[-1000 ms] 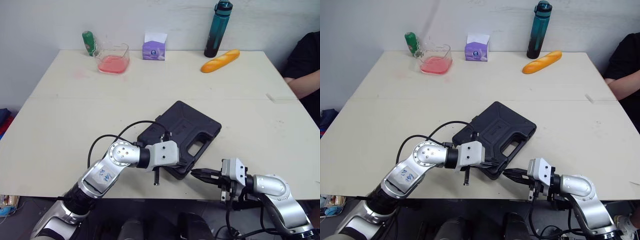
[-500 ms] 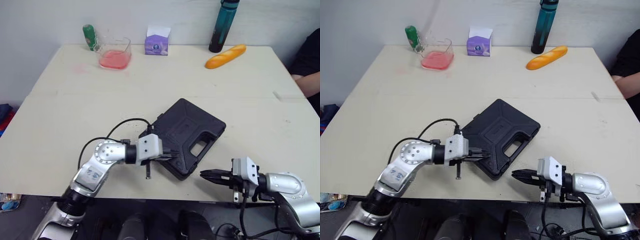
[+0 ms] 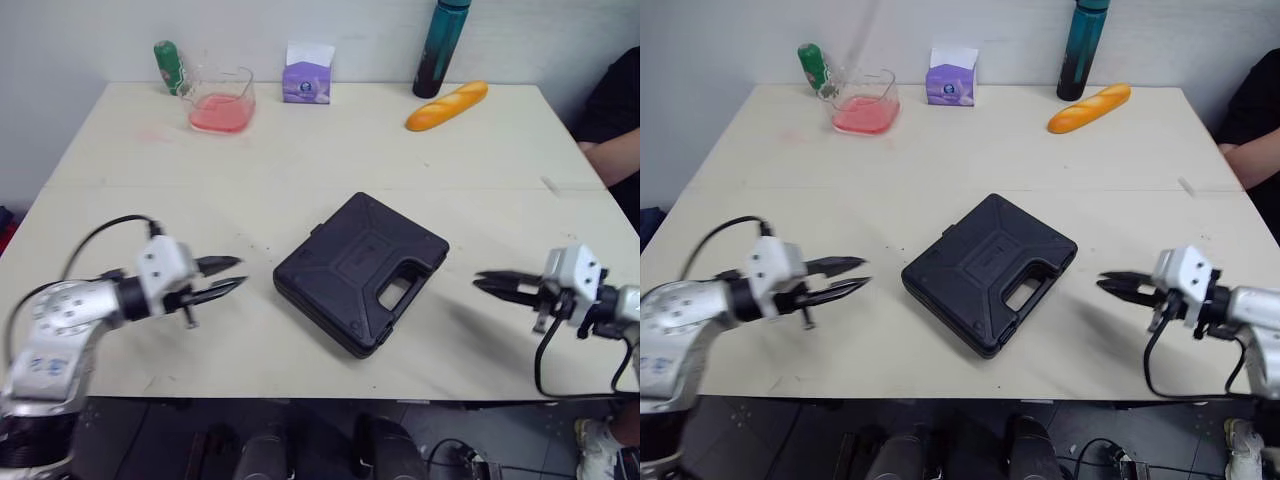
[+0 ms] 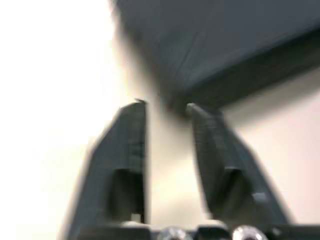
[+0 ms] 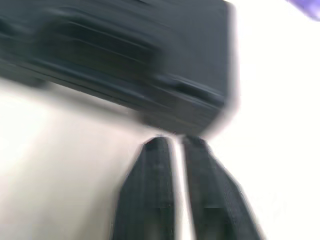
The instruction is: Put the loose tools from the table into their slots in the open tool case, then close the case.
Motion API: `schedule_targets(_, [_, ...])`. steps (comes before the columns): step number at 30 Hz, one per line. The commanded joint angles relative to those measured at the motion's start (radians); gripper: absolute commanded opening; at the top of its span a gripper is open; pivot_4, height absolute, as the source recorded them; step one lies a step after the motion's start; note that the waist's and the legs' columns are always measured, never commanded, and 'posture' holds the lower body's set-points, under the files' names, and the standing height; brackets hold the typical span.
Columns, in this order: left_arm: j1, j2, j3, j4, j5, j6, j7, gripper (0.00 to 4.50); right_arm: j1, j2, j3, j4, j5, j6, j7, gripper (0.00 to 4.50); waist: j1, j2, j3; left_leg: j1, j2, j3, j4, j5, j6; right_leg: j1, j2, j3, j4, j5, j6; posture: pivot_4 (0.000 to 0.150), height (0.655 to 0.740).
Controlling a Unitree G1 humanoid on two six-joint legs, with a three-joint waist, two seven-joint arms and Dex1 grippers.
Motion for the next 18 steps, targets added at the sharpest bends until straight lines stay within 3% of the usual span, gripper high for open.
schedule_targets(1, [0.06, 0.048, 0.126, 0.062, 0.014, -0.023, -0.005, 3.32, -0.077, -0.042, -0.033, 0.111, -0.018, -0.07, 0.03, 2.48, -0.008, 0.0, 0.0, 0.0, 0.0, 0.0, 0.0, 0.0, 0.0, 0.0, 0.0, 0.0, 0.0, 0.0, 0.0, 0.15, 0.74])
schedule_targets(3, [0.076, 0.059, 0.148, 0.087, 0.017, -0.044, -0.009, 4.3, -0.108, -0.05, -0.03, 0.158, -0.028, -0.094, 0.046, 3.59, -0.009, 0.001, 0.001, 0.0, 0.0, 0.001, 0.0, 0.0, 0.0, 0.0, 0.0, 0.0, -0.001, 0.0, 0.0, 0.15, 0.74])
schedule_targets(4, [0.083, 0.06, 0.153, 0.094, 0.018, -0.048, -0.007, 4.5, -0.121, -0.053, -0.028, 0.183, -0.034, -0.111, 0.051, 4.17, -0.009, 0.001, 0.001, 0.0, 0.0, 0.001, 0.0, 0.0, 0.0, 0.0, -0.001, 0.001, 0.0, 0.0, 0.0, 0.15, 0.74])
schedule_targets(5, [0.105, 0.07, 0.178, 0.125, 0.028, -0.05, -0.008, 4.5, -0.147, -0.065, -0.023, 0.224, -0.051, -0.141, 0.056, 4.46, -0.01, 0.001, 0.001, 0.0, -0.001, 0.001, 0.0, 0.0, 0.0, 0.0, -0.001, 0.001, 0.0, 0.0, 0.0, 0.15, 0.74])
schedule_targets(9, [0.173, 0.079, 0.243, 0.225, 0.074, -0.104, 0.015, 4.5, -0.287, -0.111, -0.009, 0.408, -0.106, -0.227, 0.056, 4.46, -0.023, 0.006, 0.004, 0.001, 0.0, 0.005, 0.0, 0.0, 0.0, -0.003, -0.001, 0.005, 0.002, 0.0, 0.0, 0.15, 0.74])
schedule_targets(12, [0.167, 0.065, 0.269, 0.211, 0.032, -0.049, 0.036, 4.5, -0.347, -0.13, 0.008, 0.518, -0.126, -0.261, 0.088, 4.46, -0.033, 0.004, 0.005, 0.001, 0.002, 0.007, 0.0, 0.001, -0.001, -0.005, -0.001, 0.006, 0.006, 0.0, 0.0, 0.15, 0.74])
schedule_targets(18, [0.179, 0.07, 0.253, 0.229, 0.064, -0.096, 0.039, 4.5, -0.451, -0.111, 0.042, 0.638, -0.171, -0.322, 0.095, 4.46, -0.041, 0.005, 0.006, 0.002, 0.002, 0.01, -0.001, 0.0, -0.001, -0.006, -0.002, 0.01, 0.009, 0.0, 0.0, 0.15, 0.74])
